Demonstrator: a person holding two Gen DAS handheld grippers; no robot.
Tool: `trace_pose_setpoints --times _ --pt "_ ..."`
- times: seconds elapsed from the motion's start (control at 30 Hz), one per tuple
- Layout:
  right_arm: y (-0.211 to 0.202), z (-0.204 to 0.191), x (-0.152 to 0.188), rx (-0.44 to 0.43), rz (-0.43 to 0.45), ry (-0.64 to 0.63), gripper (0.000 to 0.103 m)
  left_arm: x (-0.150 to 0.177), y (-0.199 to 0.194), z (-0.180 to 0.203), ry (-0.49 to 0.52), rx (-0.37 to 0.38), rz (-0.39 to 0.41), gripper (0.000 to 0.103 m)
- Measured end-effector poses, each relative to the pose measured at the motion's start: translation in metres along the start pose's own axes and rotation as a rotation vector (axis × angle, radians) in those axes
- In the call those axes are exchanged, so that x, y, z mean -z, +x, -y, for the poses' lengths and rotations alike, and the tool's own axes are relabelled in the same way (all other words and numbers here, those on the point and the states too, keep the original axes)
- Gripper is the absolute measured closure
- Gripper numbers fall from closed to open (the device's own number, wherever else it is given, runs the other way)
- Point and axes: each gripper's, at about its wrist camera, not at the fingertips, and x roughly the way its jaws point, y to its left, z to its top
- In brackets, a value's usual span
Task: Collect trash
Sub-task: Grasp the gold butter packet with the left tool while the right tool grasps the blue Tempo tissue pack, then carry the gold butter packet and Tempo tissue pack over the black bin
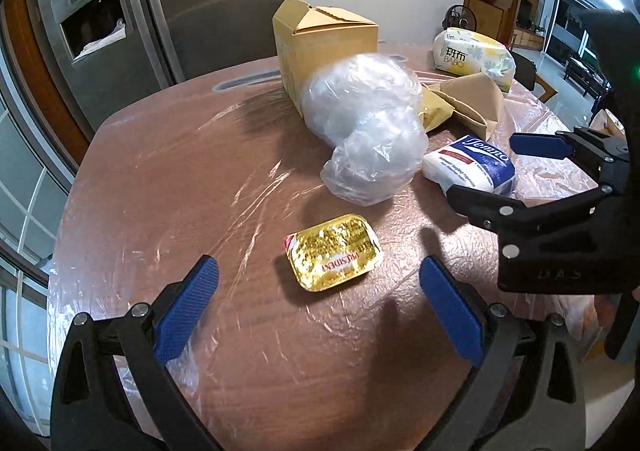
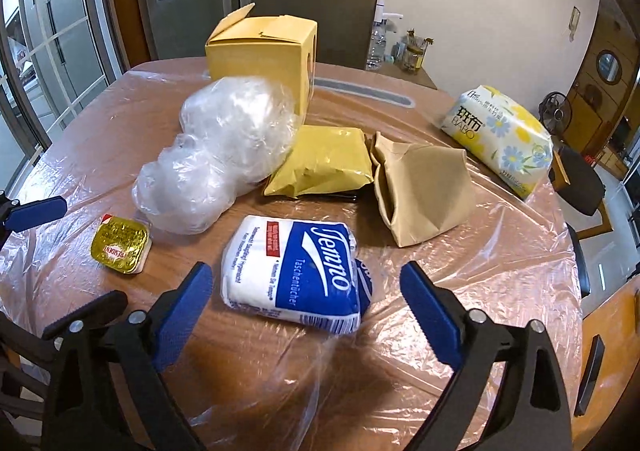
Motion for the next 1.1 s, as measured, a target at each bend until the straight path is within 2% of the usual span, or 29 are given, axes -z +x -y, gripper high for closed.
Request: trace_pose_setpoints --times 0.23,0.4,0.5,0.67,1.1 --pt "0.008 -0.006 -0.005 -0.003 -0.01 -0.018 0.023 -0.003 0.01 -0.005 -0.019 0.036 -0.028 0.028" --pt "0.012 -0.007 -0.003 -0.013 -0.022 -0.016 0.035 -0.002 0.013 -0.005 -0.007 0.048 -0.039 0.039" --pt "0.013 -0.006 -0.002 -0.018 -0.021 -0.009 0.04 -0.002 0.016 -0.006 -0.003 0.057 -0.05 0.048" --pt "0.008 -0.003 -0.002 -0.037 -0.01 0.007 0.045 -0.002 0.015 -0.008 -0.001 0.074 -0.054 0.05" --pt "-0.01 0.007 0.006 -0.061 0.011 0.036 0.045 0.0 0.0 -0.012 -0.011 0.082 -0.032 0.05"
